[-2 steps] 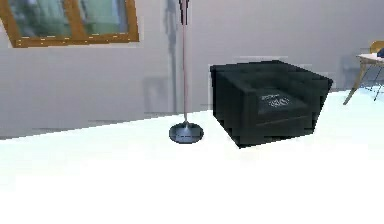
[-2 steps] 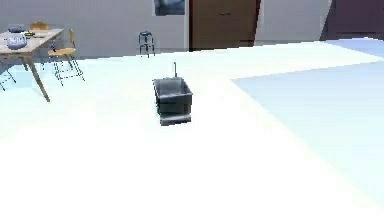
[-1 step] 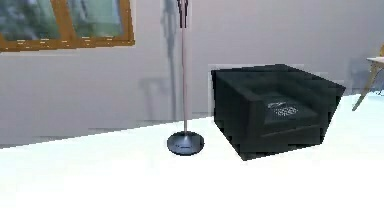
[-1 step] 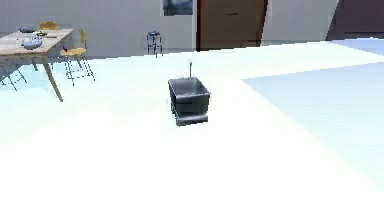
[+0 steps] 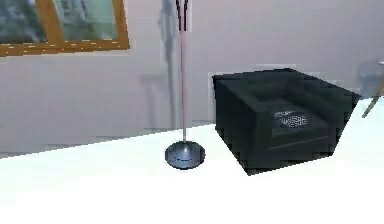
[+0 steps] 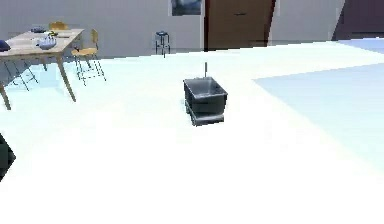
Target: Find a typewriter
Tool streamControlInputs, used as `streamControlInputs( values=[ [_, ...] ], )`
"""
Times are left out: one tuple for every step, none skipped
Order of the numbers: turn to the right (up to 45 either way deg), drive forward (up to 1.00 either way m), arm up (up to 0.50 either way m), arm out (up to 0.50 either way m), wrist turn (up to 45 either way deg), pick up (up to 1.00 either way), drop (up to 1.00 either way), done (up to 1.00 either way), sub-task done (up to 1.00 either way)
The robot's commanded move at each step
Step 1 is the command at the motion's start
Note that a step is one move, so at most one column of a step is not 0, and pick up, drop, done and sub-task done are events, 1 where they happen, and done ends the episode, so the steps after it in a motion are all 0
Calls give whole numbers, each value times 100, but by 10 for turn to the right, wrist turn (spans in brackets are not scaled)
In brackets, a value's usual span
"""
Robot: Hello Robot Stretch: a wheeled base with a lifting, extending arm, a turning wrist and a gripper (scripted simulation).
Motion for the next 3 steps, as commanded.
streamControlInputs(
  values=[
    [210, 0, 0, 0, 0, 0, 0, 0, 0],
    [0, 95, 0, 0, 0, 0, 0, 0, 0],
    [90, 0, 0, 0, 0, 0, 0, 0, 0]
  ],
)
